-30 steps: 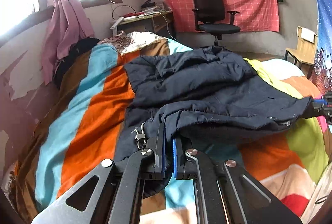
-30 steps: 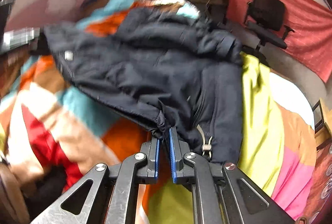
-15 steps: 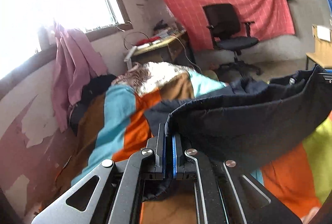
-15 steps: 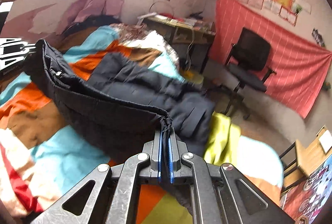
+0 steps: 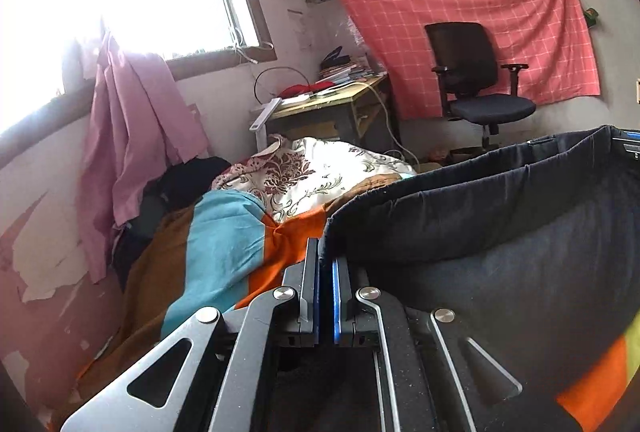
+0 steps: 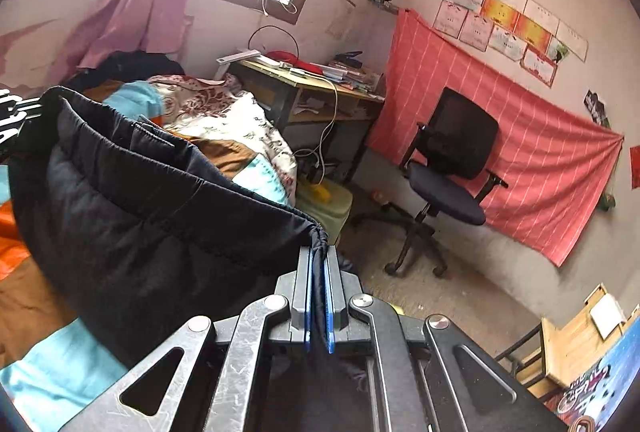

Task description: Fold large clothes

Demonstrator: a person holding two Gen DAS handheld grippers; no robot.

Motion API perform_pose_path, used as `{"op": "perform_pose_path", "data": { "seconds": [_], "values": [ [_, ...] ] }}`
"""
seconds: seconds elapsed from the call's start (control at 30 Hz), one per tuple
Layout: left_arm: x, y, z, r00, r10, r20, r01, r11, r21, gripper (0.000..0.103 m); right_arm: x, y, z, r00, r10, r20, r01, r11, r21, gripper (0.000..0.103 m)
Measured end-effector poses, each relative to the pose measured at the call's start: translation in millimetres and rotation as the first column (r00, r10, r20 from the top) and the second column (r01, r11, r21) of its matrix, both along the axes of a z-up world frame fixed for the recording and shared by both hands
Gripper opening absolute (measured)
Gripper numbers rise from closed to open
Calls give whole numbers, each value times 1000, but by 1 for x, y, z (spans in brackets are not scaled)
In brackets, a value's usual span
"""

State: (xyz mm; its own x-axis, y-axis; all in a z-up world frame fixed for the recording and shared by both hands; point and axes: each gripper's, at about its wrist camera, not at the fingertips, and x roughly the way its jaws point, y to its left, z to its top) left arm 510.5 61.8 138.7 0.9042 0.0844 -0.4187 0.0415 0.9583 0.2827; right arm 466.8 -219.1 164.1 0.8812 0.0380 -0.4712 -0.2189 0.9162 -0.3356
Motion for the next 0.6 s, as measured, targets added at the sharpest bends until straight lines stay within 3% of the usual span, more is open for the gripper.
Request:
{"op": "perform_pose_path", "data": {
  "seconds": [0.33, 0.6],
  "values": [
    [75, 1, -42, 998, 54, -30, -54, 998, -22, 3, 87, 14, -36, 998, -46, 30, 46, 999, -8, 5],
    [115, 1, -87, 991, 83, -103, -88, 995, -38, 3, 132, 16, -75, 997, -75, 32, 75, 997, 13, 5]
  ]
}}
